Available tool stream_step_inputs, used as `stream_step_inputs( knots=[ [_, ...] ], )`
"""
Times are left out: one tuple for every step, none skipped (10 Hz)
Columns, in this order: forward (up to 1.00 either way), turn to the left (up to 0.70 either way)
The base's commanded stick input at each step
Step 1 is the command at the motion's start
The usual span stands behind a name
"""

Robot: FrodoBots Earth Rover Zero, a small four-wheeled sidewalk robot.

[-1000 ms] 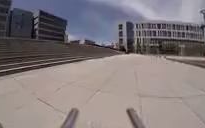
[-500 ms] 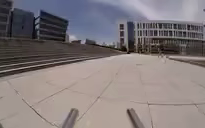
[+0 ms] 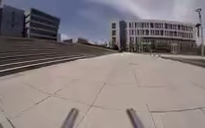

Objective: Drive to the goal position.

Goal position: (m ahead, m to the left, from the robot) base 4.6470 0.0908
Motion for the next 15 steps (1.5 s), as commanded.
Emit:
stream_step_inputs(
  knots=[
    [0.5,0.0],
    [0.5,0.0],
    [0.5,0.0],
    [0.5,0.0],
    [0.5,0.0],
    [0.5,0.0],
    [0.5,0.0],
    [0.5,0.0],
    [0.5,0.0],
    [0.5,0.0],
    [0.5,0.0],
    [0.5,0.0],
    [0.5,0.0],
    [0.5,0.0],
    [0.5,0.0]
  ],
)
